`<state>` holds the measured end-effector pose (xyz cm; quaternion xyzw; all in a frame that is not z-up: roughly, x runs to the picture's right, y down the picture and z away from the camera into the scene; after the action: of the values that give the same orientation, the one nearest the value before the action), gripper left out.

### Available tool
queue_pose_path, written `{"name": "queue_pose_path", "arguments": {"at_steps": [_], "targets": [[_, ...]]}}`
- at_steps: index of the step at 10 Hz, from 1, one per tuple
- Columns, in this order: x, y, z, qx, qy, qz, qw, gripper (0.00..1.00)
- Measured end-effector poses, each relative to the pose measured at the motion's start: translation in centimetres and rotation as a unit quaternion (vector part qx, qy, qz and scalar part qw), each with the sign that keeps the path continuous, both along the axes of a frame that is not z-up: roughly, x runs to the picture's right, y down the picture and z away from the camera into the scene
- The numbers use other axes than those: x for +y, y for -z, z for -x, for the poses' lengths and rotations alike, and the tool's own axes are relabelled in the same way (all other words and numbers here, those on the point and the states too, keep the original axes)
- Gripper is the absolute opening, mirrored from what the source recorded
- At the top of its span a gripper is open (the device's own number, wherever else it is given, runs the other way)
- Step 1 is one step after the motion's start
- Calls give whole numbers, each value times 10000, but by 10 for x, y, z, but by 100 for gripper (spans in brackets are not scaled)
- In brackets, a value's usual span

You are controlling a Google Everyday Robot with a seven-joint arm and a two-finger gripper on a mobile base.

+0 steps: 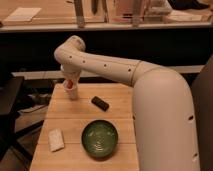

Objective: Place the pepper in the ceramic cup

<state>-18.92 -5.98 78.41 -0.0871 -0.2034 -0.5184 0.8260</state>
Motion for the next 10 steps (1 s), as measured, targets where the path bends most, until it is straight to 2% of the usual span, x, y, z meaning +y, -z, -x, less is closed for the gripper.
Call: {"name": "queue_pose_path", "arguments": {"at_steps": [2,5,7,8,10], "targets": [[-17,-15,13,-178,126,-100,9997,1],[-27,-35,49,-481,439,-122,9978,1],[-27,-43,64,-624,626,2,9961,11],[-24,-41,62,-570,598,-13,9966,12],[-20,-40,47,-415,373,-35,9984,1]]}}
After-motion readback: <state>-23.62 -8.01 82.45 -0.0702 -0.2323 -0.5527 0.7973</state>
